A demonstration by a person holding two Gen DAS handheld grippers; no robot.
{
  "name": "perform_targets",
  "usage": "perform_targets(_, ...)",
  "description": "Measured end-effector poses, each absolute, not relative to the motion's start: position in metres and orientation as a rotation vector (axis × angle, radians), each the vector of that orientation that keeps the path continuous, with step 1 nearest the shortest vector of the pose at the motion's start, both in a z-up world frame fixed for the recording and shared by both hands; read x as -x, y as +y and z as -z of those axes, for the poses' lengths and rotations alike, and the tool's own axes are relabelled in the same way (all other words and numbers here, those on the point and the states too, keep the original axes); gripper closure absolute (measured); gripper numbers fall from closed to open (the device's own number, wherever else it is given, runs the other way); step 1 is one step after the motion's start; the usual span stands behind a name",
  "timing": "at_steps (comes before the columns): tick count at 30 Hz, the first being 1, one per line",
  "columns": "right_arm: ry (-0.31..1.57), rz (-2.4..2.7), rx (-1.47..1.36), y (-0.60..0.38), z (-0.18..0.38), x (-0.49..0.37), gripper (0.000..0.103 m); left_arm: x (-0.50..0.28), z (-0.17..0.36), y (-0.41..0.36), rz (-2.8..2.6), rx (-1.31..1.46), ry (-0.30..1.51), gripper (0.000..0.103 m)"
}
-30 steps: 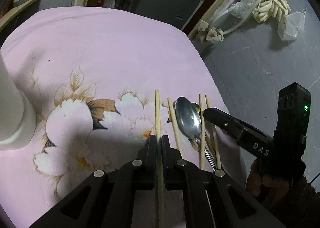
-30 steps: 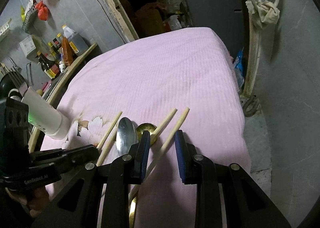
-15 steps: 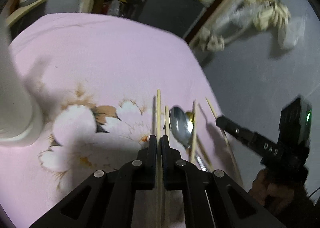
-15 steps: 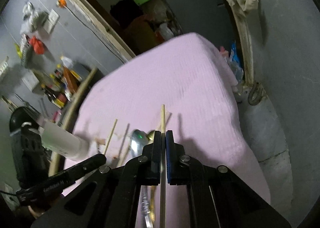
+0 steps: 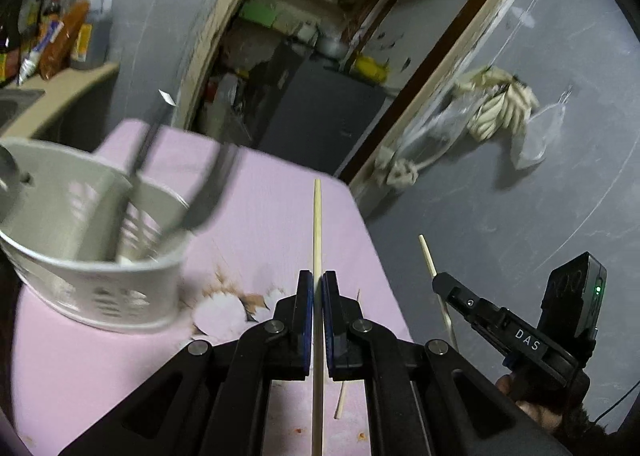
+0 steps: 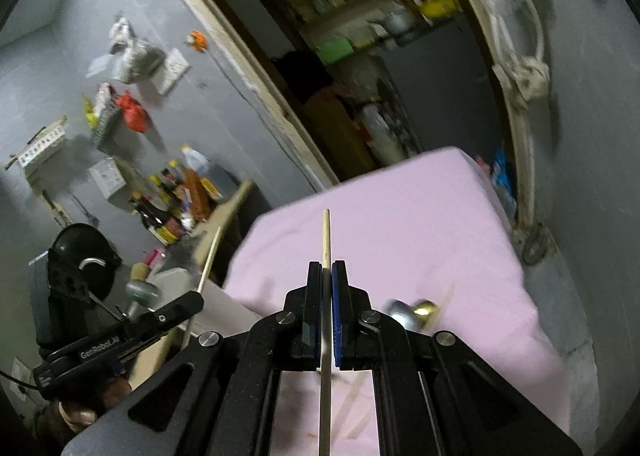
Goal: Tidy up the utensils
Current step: 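Lift both chopsticks and carry them over the white caddy with both tools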
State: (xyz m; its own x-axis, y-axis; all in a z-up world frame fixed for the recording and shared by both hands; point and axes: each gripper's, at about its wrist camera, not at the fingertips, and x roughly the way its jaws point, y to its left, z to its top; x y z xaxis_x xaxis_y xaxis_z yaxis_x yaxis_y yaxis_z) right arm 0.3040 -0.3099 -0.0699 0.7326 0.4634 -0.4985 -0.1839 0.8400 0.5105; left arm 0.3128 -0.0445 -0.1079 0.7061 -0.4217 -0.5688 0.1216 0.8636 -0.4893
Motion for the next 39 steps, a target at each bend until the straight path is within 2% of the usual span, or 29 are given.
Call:
perform_targets(10,0.466,-0.479,-0.433,-0.229,-0.009,-0.288,0.099,-0.281,0.042,0.045,0.275,0.438,0.572,0.098)
perform_targets(20,0.28,-0.554,-0.436,-0.153,-0.055,-0.291,0.099,-0.276,0.006,0.132,0.217,0.472,0.415,0.098)
perform_targets(28,0.258,-0.517,-0.465,-0.122,-0.044,-0.31,0.099,-0.301,0.007,0.165,0.188,0.508,0.381,0.098)
perform_targets(39,0.278,-0.439,-0.511,-0.12,-0.011,-0.332,0.099,-0.328,0.048,0.174,0.176,0.572,0.43,0.098)
